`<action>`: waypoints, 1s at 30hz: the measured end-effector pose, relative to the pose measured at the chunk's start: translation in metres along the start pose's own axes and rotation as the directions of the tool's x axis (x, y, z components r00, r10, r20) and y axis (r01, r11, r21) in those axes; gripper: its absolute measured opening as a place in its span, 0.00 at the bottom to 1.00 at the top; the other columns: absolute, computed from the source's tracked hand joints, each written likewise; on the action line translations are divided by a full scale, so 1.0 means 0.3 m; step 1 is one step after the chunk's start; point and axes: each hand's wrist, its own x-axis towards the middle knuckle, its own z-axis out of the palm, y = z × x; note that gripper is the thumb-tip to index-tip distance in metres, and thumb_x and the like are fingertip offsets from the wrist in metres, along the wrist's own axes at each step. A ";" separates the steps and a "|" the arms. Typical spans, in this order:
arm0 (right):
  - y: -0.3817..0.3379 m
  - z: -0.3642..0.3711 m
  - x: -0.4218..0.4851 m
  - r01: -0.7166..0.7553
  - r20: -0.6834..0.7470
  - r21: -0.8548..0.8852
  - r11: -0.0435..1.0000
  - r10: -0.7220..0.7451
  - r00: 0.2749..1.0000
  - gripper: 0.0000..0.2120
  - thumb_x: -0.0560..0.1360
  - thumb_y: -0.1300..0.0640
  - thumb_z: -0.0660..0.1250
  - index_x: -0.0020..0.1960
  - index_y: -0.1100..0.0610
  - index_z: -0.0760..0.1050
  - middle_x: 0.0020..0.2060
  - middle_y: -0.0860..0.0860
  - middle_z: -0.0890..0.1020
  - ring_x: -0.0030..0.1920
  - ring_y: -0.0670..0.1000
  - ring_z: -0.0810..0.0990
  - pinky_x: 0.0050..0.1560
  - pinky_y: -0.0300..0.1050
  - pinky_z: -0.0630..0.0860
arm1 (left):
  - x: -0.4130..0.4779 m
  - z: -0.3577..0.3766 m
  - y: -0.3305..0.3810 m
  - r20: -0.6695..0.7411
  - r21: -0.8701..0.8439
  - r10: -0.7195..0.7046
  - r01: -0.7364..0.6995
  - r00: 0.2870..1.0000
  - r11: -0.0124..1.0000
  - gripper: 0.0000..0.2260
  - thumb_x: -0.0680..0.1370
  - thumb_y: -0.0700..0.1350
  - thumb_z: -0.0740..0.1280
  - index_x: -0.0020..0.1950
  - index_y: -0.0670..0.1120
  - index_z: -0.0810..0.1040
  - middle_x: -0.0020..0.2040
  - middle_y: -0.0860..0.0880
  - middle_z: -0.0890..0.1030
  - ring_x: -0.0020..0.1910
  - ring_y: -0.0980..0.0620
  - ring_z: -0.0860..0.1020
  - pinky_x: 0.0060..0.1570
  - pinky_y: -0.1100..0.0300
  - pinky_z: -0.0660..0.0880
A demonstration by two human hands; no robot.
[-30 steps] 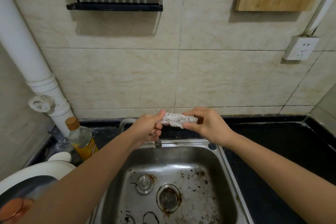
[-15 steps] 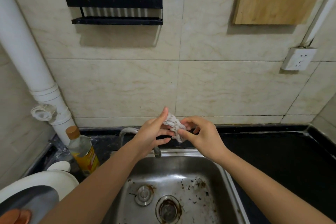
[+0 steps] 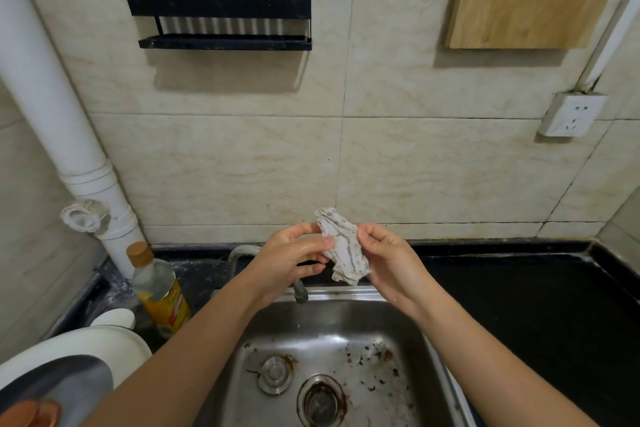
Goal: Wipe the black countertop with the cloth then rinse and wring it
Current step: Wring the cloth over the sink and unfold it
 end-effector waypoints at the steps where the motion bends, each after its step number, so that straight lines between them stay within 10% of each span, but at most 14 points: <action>1: 0.006 -0.002 0.000 -0.008 0.001 0.083 0.997 0.008 1.000 0.06 0.75 0.61 0.61 0.45 0.63 0.74 0.45 0.58 0.82 0.43 0.53 0.80 0.41 0.44 0.78 | -0.001 0.001 0.001 0.005 0.017 0.014 -0.014 1.000 1.000 0.12 0.75 0.41 0.70 0.58 0.43 0.78 0.50 0.43 0.84 0.44 0.52 0.80 0.46 0.61 0.78; 4: 0.032 -0.006 0.001 -0.001 -0.030 0.146 0.989 0.006 1.000 0.06 0.75 0.61 0.62 0.46 0.63 0.75 0.47 0.58 0.83 0.46 0.54 0.81 0.42 0.46 0.79 | -0.007 0.012 0.011 -0.041 0.089 0.080 -0.076 0.996 0.993 0.11 0.75 0.41 0.70 0.56 0.42 0.79 0.50 0.44 0.84 0.50 0.50 0.82 0.49 0.61 0.79; 9: 0.011 0.009 -0.004 0.117 -0.207 -0.557 0.822 -0.274 0.939 0.02 0.75 0.62 0.69 0.47 0.56 0.78 0.39 0.51 0.81 0.41 0.44 0.79 0.43 0.36 0.75 | -0.013 0.017 -0.002 -0.179 0.260 0.265 -0.215 0.947 0.941 0.07 0.72 0.40 0.73 0.45 0.42 0.76 0.42 0.41 0.83 0.44 0.45 0.83 0.47 0.54 0.80; 14: -0.047 0.074 0.012 0.193 -0.130 -0.598 0.778 -0.332 0.934 0.09 0.72 0.58 0.73 0.50 0.60 0.80 0.42 0.55 0.83 0.43 0.48 0.81 0.44 0.40 0.79 | -0.014 0.016 -0.012 -0.140 0.471 0.456 -0.346 0.879 0.811 0.09 0.70 0.44 0.75 0.43 0.45 0.76 0.37 0.45 0.81 0.38 0.46 0.81 0.42 0.49 0.79; 25: -0.100 0.053 0.055 0.017 -0.072 -0.235 0.972 -0.034 0.997 0.17 0.82 0.62 0.54 0.40 0.63 0.77 0.37 0.55 0.83 0.39 0.50 0.80 0.42 0.42 0.78 | -0.030 -0.014 0.019 -0.043 -0.049 0.197 -0.199 0.979 0.979 0.03 0.78 0.41 0.64 0.45 0.44 0.71 0.48 0.47 0.82 0.51 0.50 0.81 0.48 0.56 0.78; 30: -0.098 0.065 0.063 0.034 -0.120 -0.494 0.869 -0.106 0.987 0.17 0.83 0.55 0.55 0.45 0.64 0.76 0.42 0.59 0.82 0.38 0.50 0.77 0.46 0.49 0.77 | -0.030 -0.008 0.038 -0.072 -0.001 0.161 -0.162 0.984 0.987 0.06 0.77 0.45 0.65 0.46 0.44 0.72 0.50 0.46 0.83 0.51 0.50 0.82 0.49 0.54 0.79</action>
